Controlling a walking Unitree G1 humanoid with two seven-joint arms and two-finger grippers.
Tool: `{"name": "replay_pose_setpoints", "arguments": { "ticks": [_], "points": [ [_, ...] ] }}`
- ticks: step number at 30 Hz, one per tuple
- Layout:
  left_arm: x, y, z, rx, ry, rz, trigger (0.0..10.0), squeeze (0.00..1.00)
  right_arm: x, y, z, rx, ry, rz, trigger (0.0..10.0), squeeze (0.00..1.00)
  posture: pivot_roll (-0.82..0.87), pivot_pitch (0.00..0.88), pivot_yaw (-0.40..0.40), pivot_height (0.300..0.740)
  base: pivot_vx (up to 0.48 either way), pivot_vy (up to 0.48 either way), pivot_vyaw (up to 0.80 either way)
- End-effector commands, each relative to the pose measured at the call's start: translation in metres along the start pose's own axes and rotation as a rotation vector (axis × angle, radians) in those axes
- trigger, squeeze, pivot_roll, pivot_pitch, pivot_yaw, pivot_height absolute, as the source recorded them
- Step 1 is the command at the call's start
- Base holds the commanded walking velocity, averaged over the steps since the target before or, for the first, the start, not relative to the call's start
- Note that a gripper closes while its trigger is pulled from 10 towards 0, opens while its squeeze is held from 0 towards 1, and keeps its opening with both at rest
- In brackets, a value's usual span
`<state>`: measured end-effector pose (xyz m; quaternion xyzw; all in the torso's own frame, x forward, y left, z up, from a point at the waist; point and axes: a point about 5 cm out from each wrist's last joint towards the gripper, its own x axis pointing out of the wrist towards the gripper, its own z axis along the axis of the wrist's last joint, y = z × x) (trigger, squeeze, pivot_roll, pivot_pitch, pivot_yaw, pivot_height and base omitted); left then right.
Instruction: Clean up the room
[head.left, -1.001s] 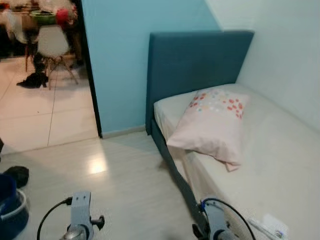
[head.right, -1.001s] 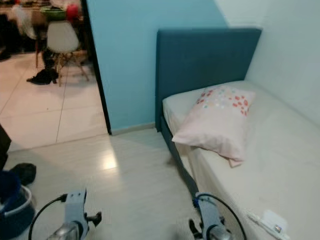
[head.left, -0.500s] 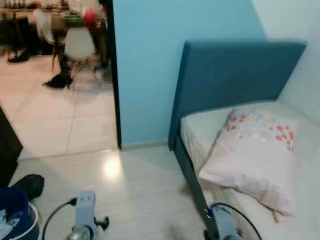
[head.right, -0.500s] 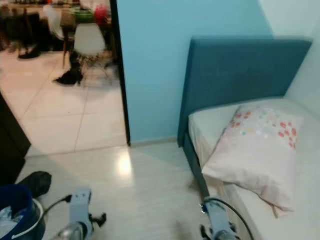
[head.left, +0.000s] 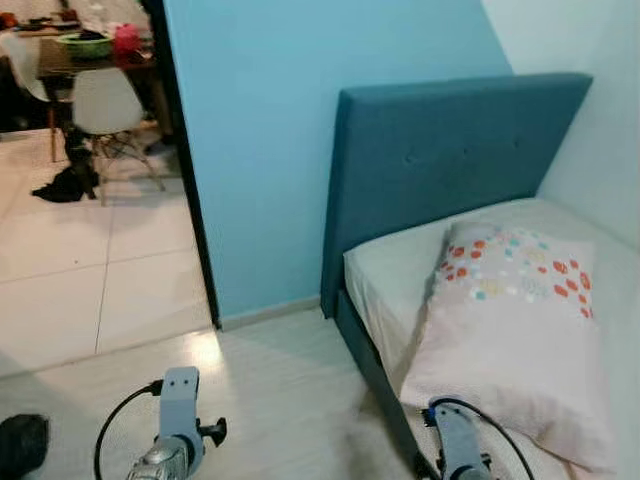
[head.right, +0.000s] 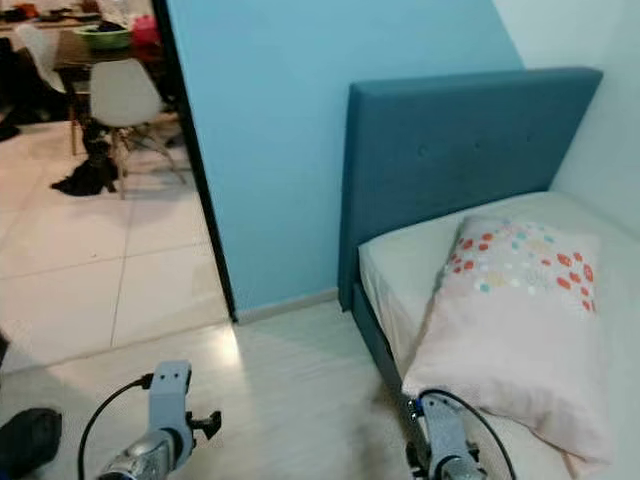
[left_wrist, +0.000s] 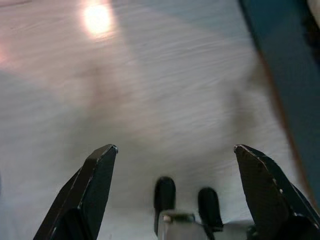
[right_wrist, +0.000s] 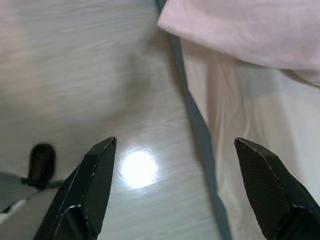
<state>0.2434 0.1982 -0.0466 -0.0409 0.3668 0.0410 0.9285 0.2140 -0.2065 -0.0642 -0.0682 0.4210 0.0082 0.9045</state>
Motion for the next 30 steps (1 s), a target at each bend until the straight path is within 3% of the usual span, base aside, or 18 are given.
{"name": "replay_pose_setpoints", "arguments": {
  "ticks": [1, 19, 30],
  "points": [
    [0.000, -0.002, 0.000, 0.008, 0.005, -0.011, 10.0, 0.00, -0.001, -0.002, -0.007, 0.017, 0.022, -0.006, 10.0, 0.00, -0.11, 0.000, -0.035, 0.740, 0.480, 0.000, -0.80],
    [0.002, -0.009, 0.005, -0.012, -0.016, -0.057, 10.0, 0.00, -0.003, -0.011, -0.012, 0.015, 0.050, -0.058, 10.0, 0.00, -0.12, 0.000, -0.032, 0.740, 0.468, 0.000, -0.80],
    [0.003, -0.012, 0.012, -0.030, -0.041, -0.075, 10.0, 0.00, -0.004, -0.019, -0.014, 0.010, 0.061, -0.102, 10.0, 0.00, -0.13, 0.000, -0.030, 0.740, 0.000, 0.000, -0.80]
  ]
}}
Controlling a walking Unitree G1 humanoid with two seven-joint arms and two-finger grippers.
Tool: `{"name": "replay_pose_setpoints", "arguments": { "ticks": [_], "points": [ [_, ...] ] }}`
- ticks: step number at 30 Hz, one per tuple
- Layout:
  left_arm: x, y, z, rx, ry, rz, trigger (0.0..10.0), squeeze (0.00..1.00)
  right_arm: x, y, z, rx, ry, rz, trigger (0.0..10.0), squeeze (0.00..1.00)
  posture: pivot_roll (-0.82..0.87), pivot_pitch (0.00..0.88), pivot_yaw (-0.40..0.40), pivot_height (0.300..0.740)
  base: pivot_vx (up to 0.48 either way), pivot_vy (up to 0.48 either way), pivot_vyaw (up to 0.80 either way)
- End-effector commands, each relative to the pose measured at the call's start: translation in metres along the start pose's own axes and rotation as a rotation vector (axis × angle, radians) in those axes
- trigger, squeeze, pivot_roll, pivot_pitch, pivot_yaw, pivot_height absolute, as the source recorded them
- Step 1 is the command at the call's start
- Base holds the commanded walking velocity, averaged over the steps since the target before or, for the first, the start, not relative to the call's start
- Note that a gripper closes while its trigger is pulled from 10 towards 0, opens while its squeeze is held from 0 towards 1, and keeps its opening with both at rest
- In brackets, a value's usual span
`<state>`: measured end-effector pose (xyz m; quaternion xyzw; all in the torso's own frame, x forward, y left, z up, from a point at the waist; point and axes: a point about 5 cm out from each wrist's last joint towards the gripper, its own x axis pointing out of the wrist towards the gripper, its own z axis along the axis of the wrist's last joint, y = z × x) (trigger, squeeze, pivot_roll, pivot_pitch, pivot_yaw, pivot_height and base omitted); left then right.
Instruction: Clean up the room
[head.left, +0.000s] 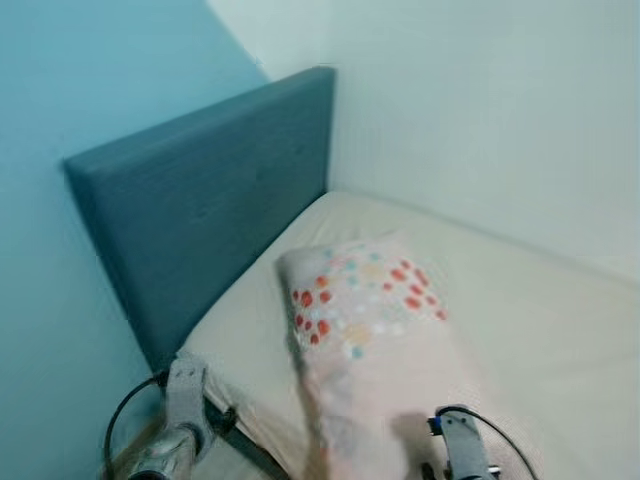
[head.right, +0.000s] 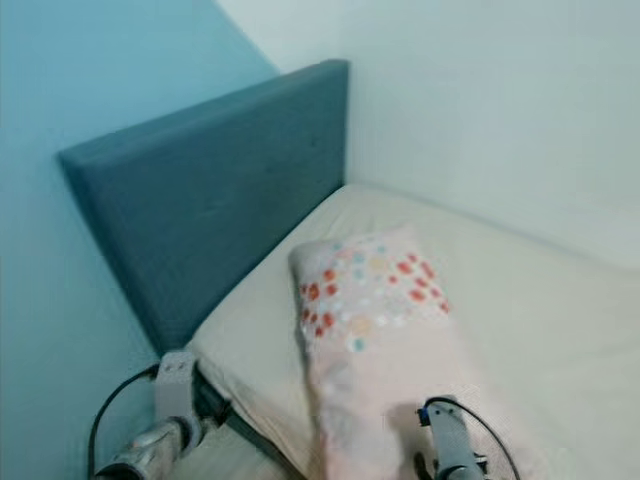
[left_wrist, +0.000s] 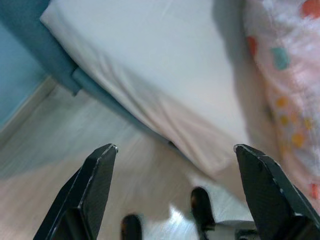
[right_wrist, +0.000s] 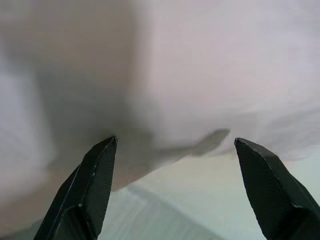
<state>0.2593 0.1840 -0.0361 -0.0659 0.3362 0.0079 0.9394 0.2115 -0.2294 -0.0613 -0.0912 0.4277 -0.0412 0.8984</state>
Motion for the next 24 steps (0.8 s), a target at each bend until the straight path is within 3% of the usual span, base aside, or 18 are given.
{"name": "replay_pose_setpoints", "arguments": {
  "ticks": [1, 3, 13, 17, 24],
  "points": [
    [-0.001, 0.003, -0.002, -0.022, 0.010, 0.006, 10.0, 0.00, -0.002, 0.002, -0.011, 0.010, 0.038, -0.001, 10.0, 0.00, -0.13, 0.000, -0.030, 0.740, 0.000, 0.000, -0.80],
    [0.003, -0.003, 0.011, -0.081, -0.034, -0.015, 10.0, 0.00, -0.002, 0.000, -0.012, 0.018, 0.040, -0.011, 10.0, 0.00, -0.13, 0.000, -0.031, 0.740, 0.000, 0.000, -0.80],
    [0.011, -0.021, 0.056, -0.158, -0.161, -0.043, 10.0, 0.00, -0.001, -0.001, -0.008, 0.042, 0.030, -0.023, 10.0, 0.00, -0.14, 0.000, -0.020, 0.740, 0.000, 0.000, -0.80],
    [0.011, -0.021, 0.060, -0.148, -0.170, -0.031, 10.0, 0.00, -0.001, -0.001, -0.008, 0.050, 0.027, -0.025, 10.0, 0.00, -0.14, 0.000, -0.019, 0.740, 0.000, 0.000, -0.80],
    [0.011, -0.014, 0.059, -0.144, -0.160, 0.036, 10.0, 0.00, -0.001, 0.001, -0.009, 0.059, 0.028, -0.020, 10.0, 0.00, -0.14, 0.000, -0.015, 0.740, 0.000, 0.000, -0.23]
  ]
}}
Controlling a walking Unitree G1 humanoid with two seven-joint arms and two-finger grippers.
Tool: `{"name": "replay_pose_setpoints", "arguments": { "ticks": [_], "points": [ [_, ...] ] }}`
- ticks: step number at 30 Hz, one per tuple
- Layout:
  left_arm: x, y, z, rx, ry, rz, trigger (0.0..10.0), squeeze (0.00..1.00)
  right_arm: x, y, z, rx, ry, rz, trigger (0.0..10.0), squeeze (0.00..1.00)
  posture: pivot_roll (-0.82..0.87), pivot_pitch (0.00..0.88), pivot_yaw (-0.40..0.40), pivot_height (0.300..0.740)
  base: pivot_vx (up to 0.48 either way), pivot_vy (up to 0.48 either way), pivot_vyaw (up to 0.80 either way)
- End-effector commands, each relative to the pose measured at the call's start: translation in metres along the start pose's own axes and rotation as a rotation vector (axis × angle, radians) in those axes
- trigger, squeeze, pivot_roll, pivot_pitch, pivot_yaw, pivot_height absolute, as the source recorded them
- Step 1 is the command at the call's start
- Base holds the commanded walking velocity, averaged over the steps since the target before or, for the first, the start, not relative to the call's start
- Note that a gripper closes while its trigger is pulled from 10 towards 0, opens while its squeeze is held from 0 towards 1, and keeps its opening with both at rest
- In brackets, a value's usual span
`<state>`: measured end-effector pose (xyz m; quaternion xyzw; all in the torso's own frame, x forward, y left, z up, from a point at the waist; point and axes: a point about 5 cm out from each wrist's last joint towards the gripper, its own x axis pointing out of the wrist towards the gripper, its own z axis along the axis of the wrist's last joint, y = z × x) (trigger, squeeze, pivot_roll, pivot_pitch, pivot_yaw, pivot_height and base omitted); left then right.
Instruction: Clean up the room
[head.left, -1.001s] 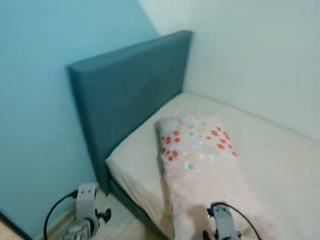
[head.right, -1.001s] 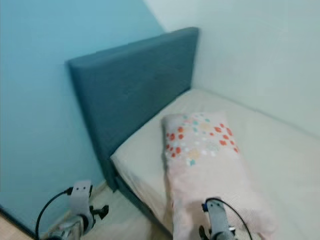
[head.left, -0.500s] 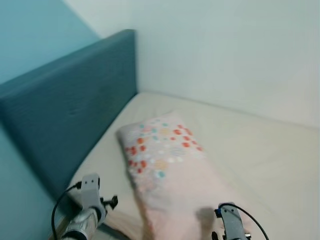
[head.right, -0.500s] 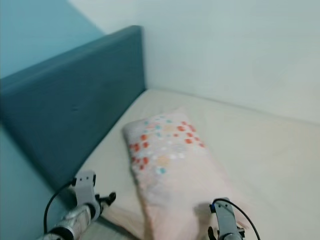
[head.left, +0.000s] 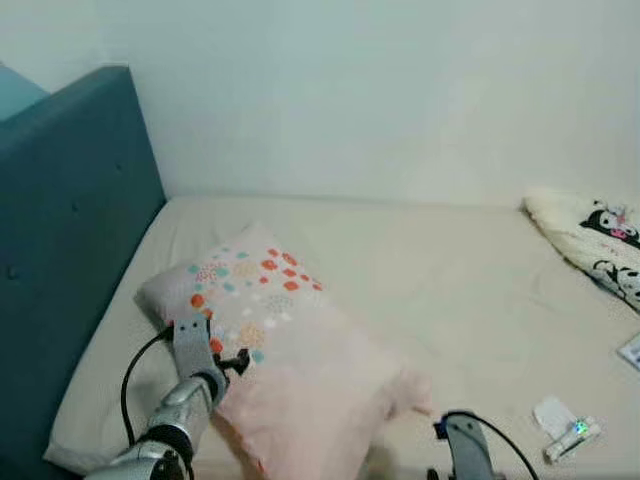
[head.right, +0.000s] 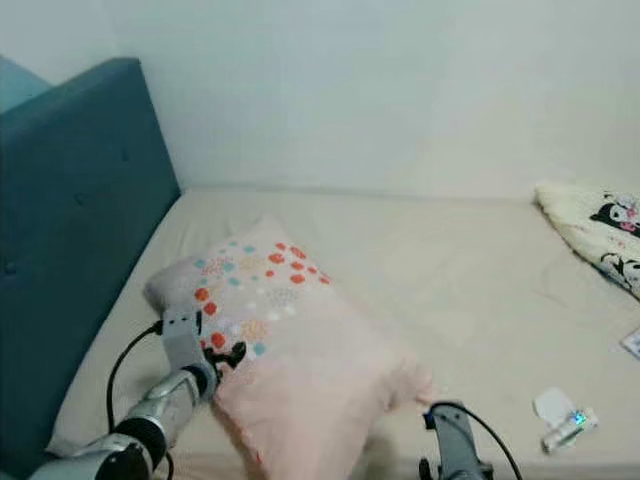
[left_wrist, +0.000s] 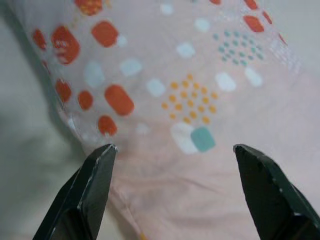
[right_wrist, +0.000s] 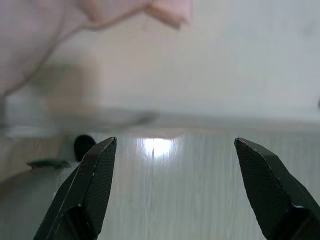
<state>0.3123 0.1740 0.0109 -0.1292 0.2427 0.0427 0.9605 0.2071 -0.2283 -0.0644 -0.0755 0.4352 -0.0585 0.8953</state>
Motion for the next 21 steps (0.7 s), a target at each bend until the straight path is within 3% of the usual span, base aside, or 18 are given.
{"name": "replay_pose_setpoints", "arguments": {
  "ticks": [1, 6, 13, 14, 17, 18, 21],
  "points": [
    [-0.003, 0.010, -0.009, 0.000, 0.036, 0.057, 10.0, 0.00, -0.001, -0.001, -0.004, 0.019, 0.008, -0.003, 10.0, 0.00, -0.14, 0.000, -0.014, 0.740, 0.000, 0.000, -0.80],
    [-0.007, 0.030, -0.012, -0.031, 0.057, 0.187, 10.0, 0.00, -0.001, 0.001, -0.003, 0.029, 0.003, 0.004, 10.0, 0.00, -0.15, 0.000, -0.011, 0.740, 0.000, 0.000, -0.80],
    [-0.008, 0.035, -0.015, -0.015, 0.078, 0.211, 10.0, 0.00, 0.001, -0.001, 0.005, 0.031, -0.019, -0.001, 10.0, 0.00, -0.15, 0.000, -0.013, 0.740, 0.000, 0.000, -0.79],
    [-0.008, 0.034, -0.016, 0.001, 0.080, 0.207, 10.0, 0.00, 0.001, -0.001, 0.007, 0.033, -0.024, -0.003, 10.0, 0.00, -0.15, 0.000, -0.013, 0.740, 0.000, 0.000, -0.79],
    [-0.011, 0.034, -0.026, 0.179, 0.118, 0.179, 10.0, 0.00, 0.002, -0.001, 0.015, 0.030, -0.054, -0.006, 10.0, 0.00, -0.15, 0.000, -0.013, 0.740, 0.000, 0.000, -0.79],
    [-0.011, 0.034, -0.026, 0.179, 0.118, 0.179, 10.0, 0.00, 0.002, -0.001, 0.015, 0.030, -0.054, -0.006, 10.0, 0.00, -0.15, 0.000, -0.013, 0.740, 0.000, 0.000, -0.79],
    [-0.020, 0.050, -0.041, 0.307, 0.176, 0.249, 10.0, 0.00, 0.002, 0.002, 0.025, 0.029, -0.096, 0.017, 10.0, 0.00, -0.15, 0.000, -0.013, 0.740, 0.000, 0.000, -0.26]
  ]
}}
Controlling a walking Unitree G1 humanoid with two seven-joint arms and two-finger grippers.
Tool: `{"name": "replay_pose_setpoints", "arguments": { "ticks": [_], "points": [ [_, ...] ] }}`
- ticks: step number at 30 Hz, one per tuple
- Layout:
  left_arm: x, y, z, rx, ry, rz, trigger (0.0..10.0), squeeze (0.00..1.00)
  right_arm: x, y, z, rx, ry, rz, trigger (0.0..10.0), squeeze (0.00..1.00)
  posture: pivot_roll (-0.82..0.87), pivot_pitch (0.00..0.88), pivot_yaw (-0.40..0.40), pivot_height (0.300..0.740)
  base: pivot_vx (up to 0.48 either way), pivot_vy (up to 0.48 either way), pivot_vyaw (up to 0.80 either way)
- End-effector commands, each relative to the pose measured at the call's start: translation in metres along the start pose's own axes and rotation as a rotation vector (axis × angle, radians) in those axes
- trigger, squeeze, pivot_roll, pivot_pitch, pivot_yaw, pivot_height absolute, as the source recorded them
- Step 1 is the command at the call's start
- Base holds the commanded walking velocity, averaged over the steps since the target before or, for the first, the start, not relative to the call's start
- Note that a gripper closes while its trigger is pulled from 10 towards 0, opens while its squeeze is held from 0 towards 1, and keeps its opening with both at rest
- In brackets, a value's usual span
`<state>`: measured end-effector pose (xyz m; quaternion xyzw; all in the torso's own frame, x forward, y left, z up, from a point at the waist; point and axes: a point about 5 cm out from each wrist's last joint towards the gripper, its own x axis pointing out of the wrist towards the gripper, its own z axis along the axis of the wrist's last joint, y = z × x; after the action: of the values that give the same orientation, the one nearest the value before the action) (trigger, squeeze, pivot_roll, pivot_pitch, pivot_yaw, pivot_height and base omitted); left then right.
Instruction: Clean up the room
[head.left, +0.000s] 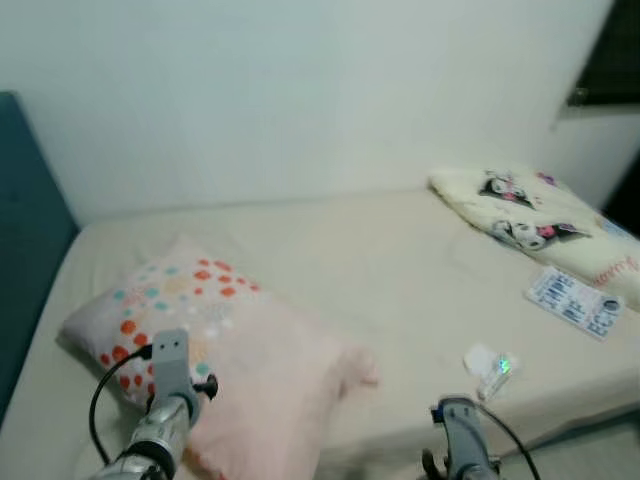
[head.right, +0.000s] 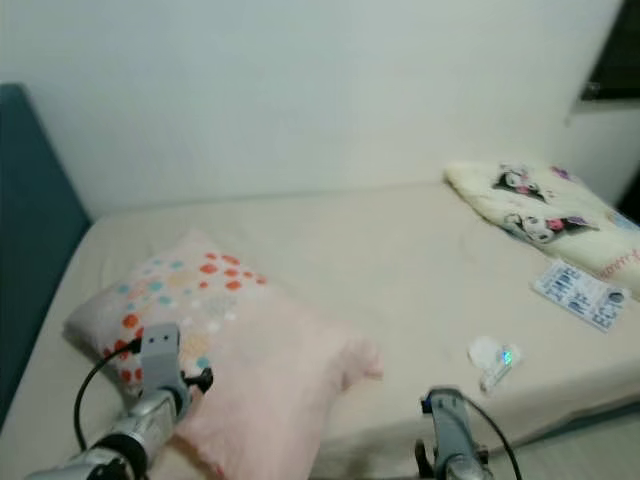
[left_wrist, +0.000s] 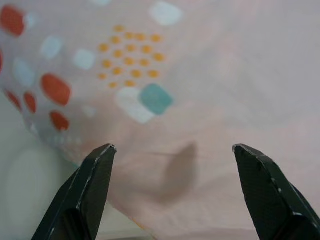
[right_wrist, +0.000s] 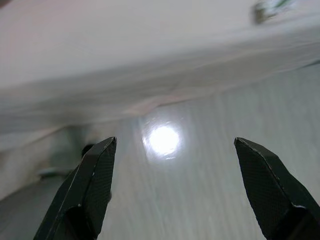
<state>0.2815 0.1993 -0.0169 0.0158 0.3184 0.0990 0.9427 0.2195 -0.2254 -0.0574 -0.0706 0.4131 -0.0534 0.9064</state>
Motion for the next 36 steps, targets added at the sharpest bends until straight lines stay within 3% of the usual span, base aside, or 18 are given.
{"name": "replay_pose_setpoints", "arguments": {
  "ticks": [1, 2, 3, 5, 6, 7, 9, 10, 14, 15, 16, 19, 22, 26, 36],
  "points": [
    [-0.002, 0.012, -0.014, 0.055, 0.049, 0.045, 10.0, 0.00, 0.001, 0.000, 0.011, 0.020, -0.047, 0.006, 10.0, 0.00, -0.15, 0.000, -0.013, 0.740, 0.000, 0.000, 0.00],
    [-0.004, 0.020, -0.021, 0.137, 0.069, 0.092, 10.0, 0.00, 0.002, 0.003, 0.016, 0.021, -0.064, 0.021, 10.0, 0.00, -0.15, 0.000, -0.013, 0.740, 0.000, 0.000, 0.00],
    [-0.007, 0.036, -0.028, 0.343, 0.089, 0.193, 10.0, 0.00, 0.003, 0.007, 0.025, 0.024, -0.093, 0.050, 10.0, 0.00, -0.15, 0.000, -0.012, 0.740, 0.000, 0.000, 0.00],
    [-0.008, 0.040, -0.030, 0.332, 0.094, 0.221, 10.0, 0.00, 0.003, 0.009, 0.028, 0.026, -0.099, 0.060, 10.0, 0.00, -0.15, 0.000, -0.011, 0.740, 0.000, 0.000, 0.00],
    [-0.008, 0.041, -0.032, 0.275, 0.103, 0.231, 10.0, 0.00, 0.004, 0.010, 0.031, 0.031, -0.106, 0.068, 10.0, 0.00, -0.15, 0.000, -0.011, 0.740, 0.000, 0.000, 0.00],
    [-0.008, 0.041, -0.032, 0.275, 0.103, 0.231, 10.0, 0.00, 0.004, 0.010, 0.031, 0.031, -0.106, 0.068, 10.0, 0.00, -0.15, 0.000, -0.011, 0.740, 0.000, 0.000, 0.00],
    [-0.008, 0.035, -0.034, 0.075, 0.113, 0.201, 10.0, 0.00, 0.004, 0.011, 0.041, 0.016, -0.126, 0.075, 10.0, 0.00, -0.15, 0.000, -0.014, 0.735, 0.000, 0.000, 0.00],
    [-0.008, 0.033, -0.034, 0.028, 0.114, 0.189, 10.0, 0.00, 0.005, 0.011, 0.043, 0.014, -0.133, 0.076, 10.0, 0.00, -0.15, 0.000, -0.014, 0.730, 0.000, 0.000, 0.00],
    [-0.006, 0.009, -0.029, -0.311, 0.102, 0.023, 10.0, 0.00, 0.005, 0.008, 0.064, 0.034, -0.201, 0.075, 10.0, 0.00, -0.15, 0.000, -0.016, 0.710, 0.000, 0.000, 0.00],
    [-0.005, 0.005, -0.028, -0.382, 0.103, -0.008, 10.0, 0.00, 0.005, 0.007, 0.068, 0.040, -0.214, 0.075, 10.0, 0.00, -0.15, 0.000, -0.016, 0.705, 0.000, 0.000, 0.00],
    [-0.005, 0.005, -0.028, -0.382, 0.103, -0.008, 10.0, 0.00, 0.005, 0.007, 0.068, 0.040, -0.214, 0.075, 10.0, 0.00, -0.15, 0.000, -0.016, 0.705, 0.000, 0.000, 0.00],
    [-0.004, -0.009, -0.018, -0.595, 0.063, -0.137, 10.0, 0.00, 0.004, 0.000, 0.084, 0.052, -0.270, 0.064, 10.0, 0.00, -0.15, 0.000, -0.016, 0.690, 0.000, 0.000, 0.00],
    [-0.003, -0.011, -0.011, -0.649, 0.022, -0.179, 10.0, 0.00, 0.003, -0.005, 0.092, 0.062, -0.301, 0.060, 10.0, 0.00, -0.15, 0.000, -0.017, 0.680, 0.000, 0.000, 0.00],
    [-0.003, -0.008, -0.008, -0.642, -0.003, -0.170, 10.0, 0.00, 0.001, -0.011, 0.106, 0.082, -0.352, 0.058, 10.0, 0.00, -0.15, 0.000, -0.017, 0.665, 0.000, 0.000, 0.00],
    [0.000, 0.014, 0.001, -0.675, -0.046, -0.026, 10.0, 0.00, -0.004, -0.014, 0.129, 0.110, -0.450, 0.090, 10.0, 0.00, -0.17, 0.000, -0.012, 0.625, 0.000, 0.000, 0.00]
  ]
}}
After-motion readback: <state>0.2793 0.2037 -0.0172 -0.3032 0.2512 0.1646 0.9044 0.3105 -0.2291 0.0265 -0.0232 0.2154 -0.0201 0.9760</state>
